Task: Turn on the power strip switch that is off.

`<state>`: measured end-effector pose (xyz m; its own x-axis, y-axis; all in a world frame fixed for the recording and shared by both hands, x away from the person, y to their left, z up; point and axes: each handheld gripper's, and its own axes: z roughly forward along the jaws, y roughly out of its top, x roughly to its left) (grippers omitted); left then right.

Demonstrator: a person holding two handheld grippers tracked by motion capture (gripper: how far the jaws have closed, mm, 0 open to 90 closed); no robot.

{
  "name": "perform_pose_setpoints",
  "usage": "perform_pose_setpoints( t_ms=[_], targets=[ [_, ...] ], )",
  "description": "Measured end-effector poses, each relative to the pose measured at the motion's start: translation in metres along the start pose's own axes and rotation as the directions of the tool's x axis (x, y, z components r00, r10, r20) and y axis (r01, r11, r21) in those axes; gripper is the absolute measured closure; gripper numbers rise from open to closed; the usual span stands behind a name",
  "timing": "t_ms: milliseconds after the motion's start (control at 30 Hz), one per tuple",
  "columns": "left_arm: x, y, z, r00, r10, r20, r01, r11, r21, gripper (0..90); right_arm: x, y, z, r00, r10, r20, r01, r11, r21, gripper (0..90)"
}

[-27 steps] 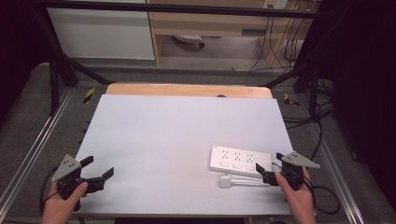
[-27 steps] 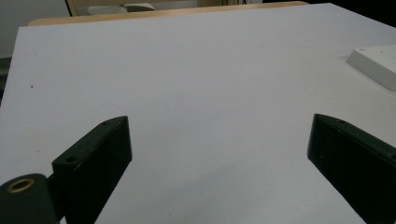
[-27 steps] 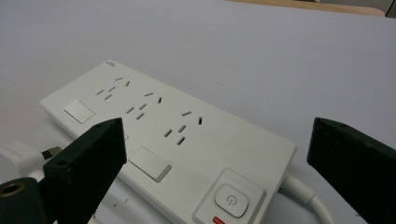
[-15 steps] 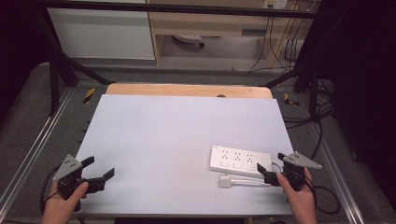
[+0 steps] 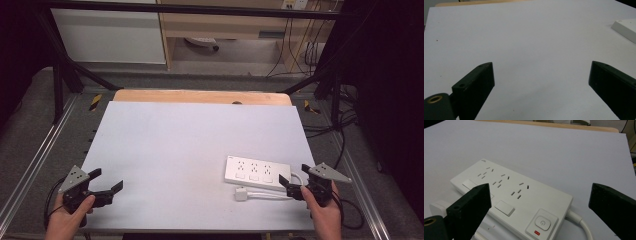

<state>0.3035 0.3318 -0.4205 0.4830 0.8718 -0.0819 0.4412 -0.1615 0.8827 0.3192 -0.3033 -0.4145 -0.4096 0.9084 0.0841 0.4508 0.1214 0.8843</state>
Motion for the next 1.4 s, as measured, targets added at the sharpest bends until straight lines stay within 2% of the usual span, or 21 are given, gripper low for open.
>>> perform_pose_setpoints(
  t_ms=[233,333,433,500,533,800,967,1133,1400],
  targets=[
    [0.0,0.0,0.001,1.0,0.001,-0.003,-0.001,1.0,0.004,6.7,0.005,0.006,-0.004,0.9998,0.01,0.016,-0.01,1.0,-0.026,3.1],
    [0.0,0.0,0.001,1.0,0.002,-0.004,-0.002,1.0,0.007,6.7,0.009,0.013,-0.006,0.9979,0.03,0.057,-0.025,0.997,-0.079,2.5],
    [0.0,-0.001,0.001,1.0,0.001,-0.005,-0.001,1.0,0.008,6.8,0.012,0.017,-0.007,0.9971,0.033,0.068,-0.026,0.995,-0.098,2.5],
    [0.0,-0.001,0.001,1.0,0.001,-0.004,-0.001,0.9999,0.011,6.8,0.016,0.02,-0.007,0.9981,0.026,0.055,-0.02,0.994,-0.106,2.3],
    [0.0,-0.001,0.001,1.0,0.0,-0.004,0.0,0.9999,0.011,6.8,0.02,0.023,-0.006,0.9995,0.008,0.03,-0.005,0.994,-0.105,2.2],
    [0.001,-0.001,0.001,1.0,0.0,-0.009,0.0,0.9999,0.015,6.8,0.029,0.029,0.0,0.9996,-0.027,0.0,0.026,0.996,-0.091,2.3],
    [0.001,-0.001,0.001,1.0,0.0,-0.009,0.0,0.9998,0.018,6.8,0.032,0.031,0.002,0.9997,-0.021,-0.012,0.02,0.996,-0.092,2.7],
    [0.001,-0.001,0.001,1.0,-0.002,-0.009,0.002,0.9999,0.015,6.8,0.034,0.034,0.005,0.9992,0.003,-0.039,-0.006,0.995,-0.095,5.1],
    [0.002,-0.002,0.0,0.9999,-0.007,-0.008,0.007,0.9999,0.012,6.8,0.039,0.037,0.007,0.9986,-0.018,-0.049,0.013,0.995,-0.096,11.4]
  ],
)
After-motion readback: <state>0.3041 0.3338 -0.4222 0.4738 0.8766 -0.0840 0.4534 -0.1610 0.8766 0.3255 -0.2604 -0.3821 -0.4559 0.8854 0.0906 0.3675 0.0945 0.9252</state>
